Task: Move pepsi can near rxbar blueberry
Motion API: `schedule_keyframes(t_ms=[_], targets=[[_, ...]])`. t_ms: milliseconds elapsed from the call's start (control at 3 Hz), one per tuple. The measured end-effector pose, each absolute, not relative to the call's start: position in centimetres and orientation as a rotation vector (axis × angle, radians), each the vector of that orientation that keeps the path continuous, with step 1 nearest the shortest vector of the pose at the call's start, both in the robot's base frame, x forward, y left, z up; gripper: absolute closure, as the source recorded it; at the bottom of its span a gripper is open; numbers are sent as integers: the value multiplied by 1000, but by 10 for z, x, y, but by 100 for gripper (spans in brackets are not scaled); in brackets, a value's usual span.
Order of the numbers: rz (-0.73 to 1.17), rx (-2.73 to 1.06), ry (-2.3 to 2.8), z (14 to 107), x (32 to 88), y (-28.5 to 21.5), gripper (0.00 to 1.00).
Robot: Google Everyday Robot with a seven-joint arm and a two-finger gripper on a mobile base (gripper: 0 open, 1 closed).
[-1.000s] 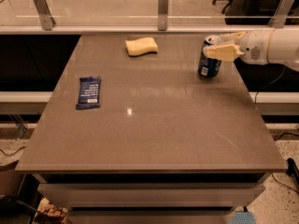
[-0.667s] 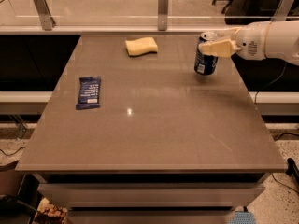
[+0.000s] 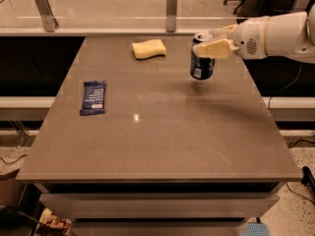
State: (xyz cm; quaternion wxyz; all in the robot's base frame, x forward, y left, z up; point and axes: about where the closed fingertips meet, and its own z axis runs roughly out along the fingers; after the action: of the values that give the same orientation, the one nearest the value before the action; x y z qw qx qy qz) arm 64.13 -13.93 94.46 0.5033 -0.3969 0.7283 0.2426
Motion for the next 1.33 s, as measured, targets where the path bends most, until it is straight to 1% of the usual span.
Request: schedule_keyframes(t_ms=[667,1333], targets=[[644,-1006,1741,945,623,-70,100],[652,-933,1717,937,615,-9,100]])
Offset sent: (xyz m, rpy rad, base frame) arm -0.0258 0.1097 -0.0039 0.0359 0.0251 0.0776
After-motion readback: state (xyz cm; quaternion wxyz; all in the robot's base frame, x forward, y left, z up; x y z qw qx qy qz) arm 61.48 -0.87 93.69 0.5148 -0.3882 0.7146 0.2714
